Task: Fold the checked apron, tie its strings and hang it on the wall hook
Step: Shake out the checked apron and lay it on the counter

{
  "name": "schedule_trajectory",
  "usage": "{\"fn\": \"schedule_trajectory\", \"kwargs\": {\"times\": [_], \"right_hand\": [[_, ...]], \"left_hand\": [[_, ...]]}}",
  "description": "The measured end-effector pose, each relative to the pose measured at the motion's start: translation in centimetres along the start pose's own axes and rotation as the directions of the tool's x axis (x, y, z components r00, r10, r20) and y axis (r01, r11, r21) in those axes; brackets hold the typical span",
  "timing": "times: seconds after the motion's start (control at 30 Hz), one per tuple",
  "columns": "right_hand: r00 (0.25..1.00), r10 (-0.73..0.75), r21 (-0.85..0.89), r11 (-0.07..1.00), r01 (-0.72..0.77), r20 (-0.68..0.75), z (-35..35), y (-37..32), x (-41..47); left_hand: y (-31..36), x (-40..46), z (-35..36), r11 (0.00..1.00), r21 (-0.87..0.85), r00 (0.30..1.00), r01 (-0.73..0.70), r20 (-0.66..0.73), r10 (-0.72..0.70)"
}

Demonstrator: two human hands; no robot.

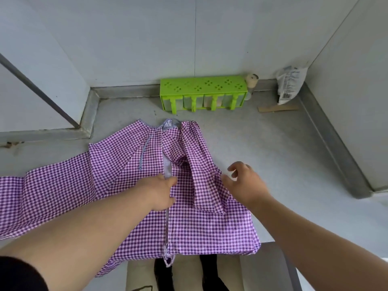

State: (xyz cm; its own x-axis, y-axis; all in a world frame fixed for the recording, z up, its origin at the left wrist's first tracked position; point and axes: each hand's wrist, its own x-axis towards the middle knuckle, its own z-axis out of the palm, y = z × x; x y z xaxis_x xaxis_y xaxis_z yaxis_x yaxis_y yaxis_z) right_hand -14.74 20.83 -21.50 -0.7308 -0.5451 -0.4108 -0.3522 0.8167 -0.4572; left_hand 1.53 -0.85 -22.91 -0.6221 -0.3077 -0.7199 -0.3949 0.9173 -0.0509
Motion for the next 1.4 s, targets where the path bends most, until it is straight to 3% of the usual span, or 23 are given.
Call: {"fn": "schedule_trajectory", "kwargs": {"times": [0.17,0.27,0.33,0.43,0.5,0.57,0.67,0.77,0.8,0.9,0.97,1.03,1.1,1.23,1.27,1.33,1.37,1.4], "right_hand": [[0.984,0.045,0.191,0.978,-0.079,0.174,1.8,-3.6,1.2],[0.977,0.074,0.206,0.972,-0.115,0.199,3.4,-5.3,2.3],[0.985,0.035,0.145,0.988,-0.060,0.168,3.9,-5.9,2.7],[0.995,-0.053,0.209,0.977,0.033,0.089,2.4,-5.8,2.8],[0.998,-0.060,0.308,0.950,0.058,-0.003,0.5,-4.9,3.4],[0.992,0.028,0.447,0.894,0.030,-0.123,-1.8,-2.9,4.0],[0.939,0.248,0.776,0.630,0.029,-0.237,-5.9,0.3,4.5],[0.878,0.448,0.975,0.210,0.080,-0.168,-9.7,3.8,4.5],[0.861,0.490,0.989,0.121,0.090,-0.138,-10.6,5.3,4.5],[0.822,0.567,0.989,-0.092,0.119,-0.046,-11.8,9.3,4.2],[0.833,0.553,0.985,-0.146,0.090,0.006,-11.8,11.6,3.7],[0.863,0.502,0.994,-0.107,0.003,0.052,-11.5,12.6,3.2],[0.846,0.528,0.993,0.040,-0.110,0.073,-10.4,13.4,3.2],[0.744,0.658,0.842,0.333,-0.424,0.114,-8.3,14.1,3.4],[0.701,0.709,0.785,0.392,-0.479,0.073,-7.9,14.3,3.3],[0.655,0.729,0.616,0.613,-0.494,-0.200,-7.5,14.5,2.7],[0.703,0.609,0.470,0.774,-0.424,-0.368,-7.3,14.6,2.4],[0.772,0.398,0.268,0.915,-0.301,-0.495,-7.1,14.5,2.1]], "left_hand": [[0.7,0.2,-0.3,0.980,0.155,0.972,-0.123,-0.179,0.151],[1.4,0.9,-0.6,0.947,0.277,0.961,-0.161,-0.174,0.215],[1.7,1.5,-0.8,0.919,0.364,0.963,-0.152,-0.155,0.220],[2.5,2.3,-1.3,0.862,0.491,0.959,-0.127,-0.162,0.234],[2.9,2.8,-1.6,0.875,0.471,0.960,-0.113,-0.174,0.218],[3.7,3.3,-2.2,0.914,0.389,0.967,-0.116,-0.166,0.193],[4.8,3.8,-3.4,0.946,0.306,0.977,-0.111,-0.142,0.161],[5.7,4.7,-4.4,0.950,0.290,0.981,-0.114,-0.118,0.153],[5.9,5.2,-4.7,0.952,0.288,0.983,-0.108,-0.111,0.146],[6.2,6.1,-5.4,0.962,0.262,0.993,-0.072,-0.069,0.094],[6.6,6.4,-5.8,0.967,0.243,0.991,-0.077,-0.091,0.102],[7.1,6.7,-6.3,0.962,0.256,0.981,-0.097,-0.137,0.135],[7.8,7.0,-6.8,0.962,0.252,0.975,-0.110,-0.163,0.154],[8.3,8.1,-7.4,0.988,0.124,0.978,-0.092,-0.176,0.113],[8.4,8.3,-7.6,0.989,0.117,0.980,-0.088,-0.170,0.107],[8.5,8.6,-8.0,0.984,0.153,0.982,-0.094,-0.145,0.117],[8.7,8.8,-8.2,0.977,0.182,0.982,-0.110,-0.133,0.135],[8.8,8.9,-8.4,0.968,0.211,0.979,-0.134,-0.122,0.162]]}}
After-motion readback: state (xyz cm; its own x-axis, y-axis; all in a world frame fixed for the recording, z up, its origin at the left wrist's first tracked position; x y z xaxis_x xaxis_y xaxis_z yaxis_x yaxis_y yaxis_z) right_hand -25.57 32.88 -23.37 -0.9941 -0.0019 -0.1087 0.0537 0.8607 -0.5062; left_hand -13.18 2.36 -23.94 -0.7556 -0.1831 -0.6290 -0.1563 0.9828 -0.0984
